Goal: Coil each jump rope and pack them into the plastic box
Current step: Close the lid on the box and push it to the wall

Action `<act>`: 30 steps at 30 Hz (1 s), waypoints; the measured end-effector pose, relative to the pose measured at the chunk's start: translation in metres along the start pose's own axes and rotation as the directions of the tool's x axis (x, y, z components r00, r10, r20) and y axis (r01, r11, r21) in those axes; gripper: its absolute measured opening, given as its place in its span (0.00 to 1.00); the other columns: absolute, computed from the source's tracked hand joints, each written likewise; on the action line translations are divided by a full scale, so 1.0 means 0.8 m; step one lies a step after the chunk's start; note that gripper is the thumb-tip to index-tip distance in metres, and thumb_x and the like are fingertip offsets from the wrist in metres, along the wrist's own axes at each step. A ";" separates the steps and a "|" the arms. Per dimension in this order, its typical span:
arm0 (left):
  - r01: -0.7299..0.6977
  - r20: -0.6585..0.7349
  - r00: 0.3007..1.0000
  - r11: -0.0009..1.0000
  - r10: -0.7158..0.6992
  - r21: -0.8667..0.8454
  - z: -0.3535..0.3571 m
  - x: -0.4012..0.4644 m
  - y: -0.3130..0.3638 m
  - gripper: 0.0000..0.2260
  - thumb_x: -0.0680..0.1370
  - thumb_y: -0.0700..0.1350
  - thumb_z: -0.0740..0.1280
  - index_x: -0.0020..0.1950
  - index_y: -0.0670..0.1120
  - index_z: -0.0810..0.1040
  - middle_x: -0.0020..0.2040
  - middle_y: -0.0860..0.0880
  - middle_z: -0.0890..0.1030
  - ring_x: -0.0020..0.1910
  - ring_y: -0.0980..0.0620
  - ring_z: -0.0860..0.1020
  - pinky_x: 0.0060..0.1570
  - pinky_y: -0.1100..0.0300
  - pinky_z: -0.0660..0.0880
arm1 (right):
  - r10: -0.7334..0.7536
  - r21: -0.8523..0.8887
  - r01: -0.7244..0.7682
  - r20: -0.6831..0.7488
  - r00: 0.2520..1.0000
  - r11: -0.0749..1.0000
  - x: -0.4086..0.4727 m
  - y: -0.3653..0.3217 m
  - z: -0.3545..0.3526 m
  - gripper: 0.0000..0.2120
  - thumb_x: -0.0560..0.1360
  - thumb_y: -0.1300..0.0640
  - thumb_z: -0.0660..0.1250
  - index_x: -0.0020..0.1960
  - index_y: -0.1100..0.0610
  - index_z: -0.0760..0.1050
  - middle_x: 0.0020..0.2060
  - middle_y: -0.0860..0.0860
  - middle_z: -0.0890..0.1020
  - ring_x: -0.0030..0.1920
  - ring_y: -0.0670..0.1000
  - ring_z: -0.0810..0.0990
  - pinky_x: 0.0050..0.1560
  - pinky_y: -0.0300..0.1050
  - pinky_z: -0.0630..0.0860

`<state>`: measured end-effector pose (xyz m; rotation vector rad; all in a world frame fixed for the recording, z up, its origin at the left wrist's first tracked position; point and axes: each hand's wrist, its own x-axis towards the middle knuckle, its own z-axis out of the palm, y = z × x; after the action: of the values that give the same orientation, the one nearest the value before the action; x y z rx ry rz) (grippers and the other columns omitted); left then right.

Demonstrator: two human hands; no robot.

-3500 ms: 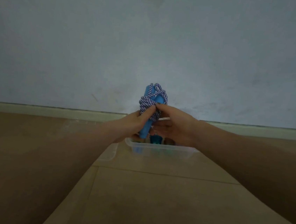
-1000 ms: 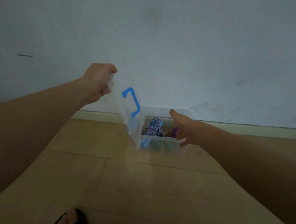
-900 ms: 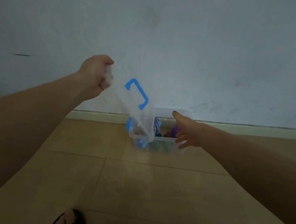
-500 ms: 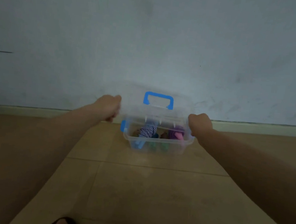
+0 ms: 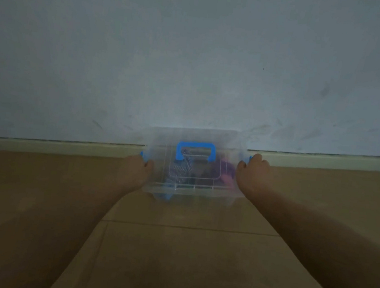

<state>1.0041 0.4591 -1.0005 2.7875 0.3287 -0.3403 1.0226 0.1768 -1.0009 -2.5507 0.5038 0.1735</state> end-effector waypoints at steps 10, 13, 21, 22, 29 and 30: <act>0.124 0.090 0.989 0.988 -0.116 -0.088 0.006 0.020 -0.001 0.18 0.84 0.51 0.54 0.47 0.40 0.76 0.34 0.47 0.72 0.31 0.52 0.71 0.29 0.59 0.64 | -0.093 0.026 0.092 0.004 0.996 0.995 0.013 0.013 0.014 0.09 0.81 0.54 0.54 0.50 0.60 0.65 0.45 0.59 0.76 0.42 0.60 0.76 0.42 0.49 0.71; 0.189 0.108 0.980 0.949 -0.166 -0.253 0.006 0.026 -0.002 0.16 0.81 0.51 0.60 0.52 0.39 0.75 0.38 0.45 0.76 0.34 0.50 0.74 0.31 0.59 0.68 | -0.116 0.011 0.116 -0.009 0.993 0.993 0.020 0.017 0.014 0.09 0.80 0.54 0.56 0.51 0.61 0.67 0.44 0.60 0.75 0.41 0.59 0.73 0.42 0.49 0.68; 0.307 0.163 0.950 0.884 -0.266 -0.351 -0.003 0.034 -0.001 0.17 0.78 0.52 0.66 0.51 0.37 0.75 0.41 0.42 0.77 0.37 0.46 0.76 0.35 0.57 0.70 | 0.077 0.271 -0.098 0.085 0.993 0.958 0.024 0.017 0.019 0.23 0.79 0.52 0.61 0.69 0.62 0.61 0.57 0.63 0.75 0.50 0.61 0.75 0.50 0.51 0.72; 0.294 0.161 0.955 0.882 -0.251 -0.367 -0.003 0.033 -0.001 0.16 0.79 0.51 0.66 0.46 0.37 0.75 0.39 0.42 0.76 0.36 0.45 0.75 0.36 0.57 0.70 | 0.076 0.282 -0.100 0.094 0.993 0.954 0.025 0.017 0.017 0.23 0.79 0.52 0.61 0.68 0.63 0.61 0.57 0.63 0.75 0.49 0.60 0.76 0.50 0.52 0.73; 0.114 -0.120 0.984 0.980 -0.135 -0.166 -0.016 0.029 0.007 0.11 0.73 0.47 0.73 0.36 0.40 0.82 0.32 0.43 0.80 0.28 0.50 0.75 0.28 0.61 0.68 | -0.056 0.239 0.073 -0.078 0.995 0.968 0.024 0.015 0.016 0.09 0.76 0.59 0.62 0.52 0.63 0.78 0.48 0.60 0.78 0.41 0.57 0.78 0.45 0.49 0.75; 0.103 -0.138 0.982 0.982 -0.126 -0.159 -0.015 0.028 0.009 0.09 0.72 0.46 0.73 0.37 0.41 0.81 0.34 0.43 0.81 0.31 0.49 0.76 0.30 0.60 0.69 | -0.043 0.252 0.061 -0.076 0.996 0.966 0.023 0.012 0.017 0.10 0.77 0.60 0.62 0.53 0.63 0.78 0.49 0.60 0.78 0.41 0.56 0.78 0.44 0.47 0.74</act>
<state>1.0300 0.4606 -0.9931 2.6554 0.5290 -0.1282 1.0353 0.1703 -1.0214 -2.3213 0.4538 -0.0004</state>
